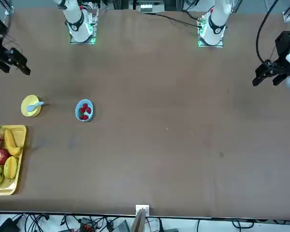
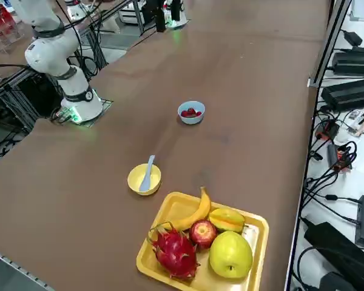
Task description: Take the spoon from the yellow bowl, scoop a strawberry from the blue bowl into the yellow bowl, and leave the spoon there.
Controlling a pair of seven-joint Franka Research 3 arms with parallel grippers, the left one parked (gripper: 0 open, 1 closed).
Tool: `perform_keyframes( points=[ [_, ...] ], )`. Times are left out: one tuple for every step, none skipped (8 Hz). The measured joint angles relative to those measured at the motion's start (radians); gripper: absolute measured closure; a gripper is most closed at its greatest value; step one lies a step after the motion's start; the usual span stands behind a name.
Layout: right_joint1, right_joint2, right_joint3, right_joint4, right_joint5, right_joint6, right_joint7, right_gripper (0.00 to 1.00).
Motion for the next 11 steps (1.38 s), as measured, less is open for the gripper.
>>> perform_keyframes(
  points=[
    [0.036, 0.016, 0.012, -0.049, -0.088, 0.023, 0.005, 0.00],
    [0.070, 0.029, 0.018, -0.111, -0.154, 0.065, 0.022, 0.00],
    [0.087, 0.038, 0.019, -0.171, -0.201, 0.106, 0.034, 0.00],
    [0.088, 0.042, 0.018, -0.235, -0.253, 0.141, 0.042, 0.00],
    [0.087, 0.043, 0.015, -0.305, -0.316, 0.179, 0.055, 0.00],
    [0.087, 0.044, 0.014, -0.383, -0.386, 0.228, 0.098, 0.00],
    [0.087, 0.048, 0.014, -0.463, -0.461, 0.281, 0.166, 0.00],
    [0.088, 0.061, 0.014, -0.528, -0.539, 0.320, 0.239, 0.00],
    [0.091, 0.089, 0.014, -0.570, -0.614, 0.341, 0.323, 0.00],
    [0.102, 0.135, 0.015, -0.590, -0.681, 0.351, 0.429, 0.00],
    [0.121, 0.195, 0.016, -0.598, -0.745, 0.355, 0.556, 0.00]
  ],
)
